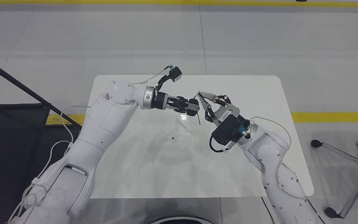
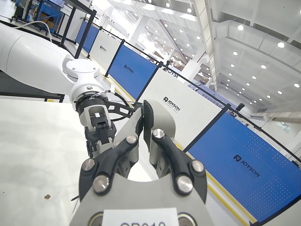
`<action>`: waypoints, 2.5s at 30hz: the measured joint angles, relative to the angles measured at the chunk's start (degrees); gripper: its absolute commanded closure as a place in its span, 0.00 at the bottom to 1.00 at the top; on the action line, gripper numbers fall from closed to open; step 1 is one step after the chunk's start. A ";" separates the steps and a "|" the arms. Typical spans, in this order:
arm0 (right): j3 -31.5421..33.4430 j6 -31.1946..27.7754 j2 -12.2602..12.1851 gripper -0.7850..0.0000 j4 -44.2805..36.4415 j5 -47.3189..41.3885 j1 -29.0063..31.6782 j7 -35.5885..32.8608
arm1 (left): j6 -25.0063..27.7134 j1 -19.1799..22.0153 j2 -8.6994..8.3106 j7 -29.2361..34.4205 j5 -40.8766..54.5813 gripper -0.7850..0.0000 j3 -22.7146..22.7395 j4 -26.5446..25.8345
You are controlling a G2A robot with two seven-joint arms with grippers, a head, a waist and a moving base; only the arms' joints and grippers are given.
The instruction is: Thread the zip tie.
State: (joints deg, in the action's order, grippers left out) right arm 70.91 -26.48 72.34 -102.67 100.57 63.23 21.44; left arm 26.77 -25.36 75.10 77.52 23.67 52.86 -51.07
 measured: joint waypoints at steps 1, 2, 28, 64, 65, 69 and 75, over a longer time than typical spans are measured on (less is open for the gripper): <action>0.00 -0.36 -0.07 1.00 -0.06 0.08 0.02 0.13 | 0.00 0.00 0.00 0.00 0.00 1.00 0.00 0.00; 0.01 -0.70 -0.12 1.00 -0.11 0.17 0.04 0.26 | 0.00 0.00 0.00 0.00 0.00 1.00 0.00 0.00; 0.52 -7.36 -1.58 1.00 -0.91 0.51 0.24 -1.41 | -2.74 -3.93 -1.41 -3.00 -3.87 1.00 1.56 -7.41; -0.63 5.36 -1.99 1.00 -2.18 6.36 0.59 -4.75 | -0.89 -5.11 -2.49 -2.01 -7.39 1.00 0.99 -10.87; -0.69 5.38 -1.99 1.00 -2.08 6.43 0.55 -4.75 | -0.89 -5.07 -2.49 -1.96 -7.36 1.00 0.95 -10.85; -0.96 4.74 -2.05 1.00 -1.74 6.61 0.36 -4.89 | -0.86 -4.89 -2.49 -1.90 -7.24 1.00 0.71 -10.71; -0.86 2.16 -2.26 1.00 -1.52 5.87 0.06 -4.36 | -1.10 -4.38 -2.40 -2.28 -7.00 1.00 0.36 -10.37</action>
State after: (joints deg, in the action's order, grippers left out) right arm 70.05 -24.32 70.08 -104.19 106.44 63.29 17.08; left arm 25.67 -29.74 72.70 75.24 16.68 53.22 -61.44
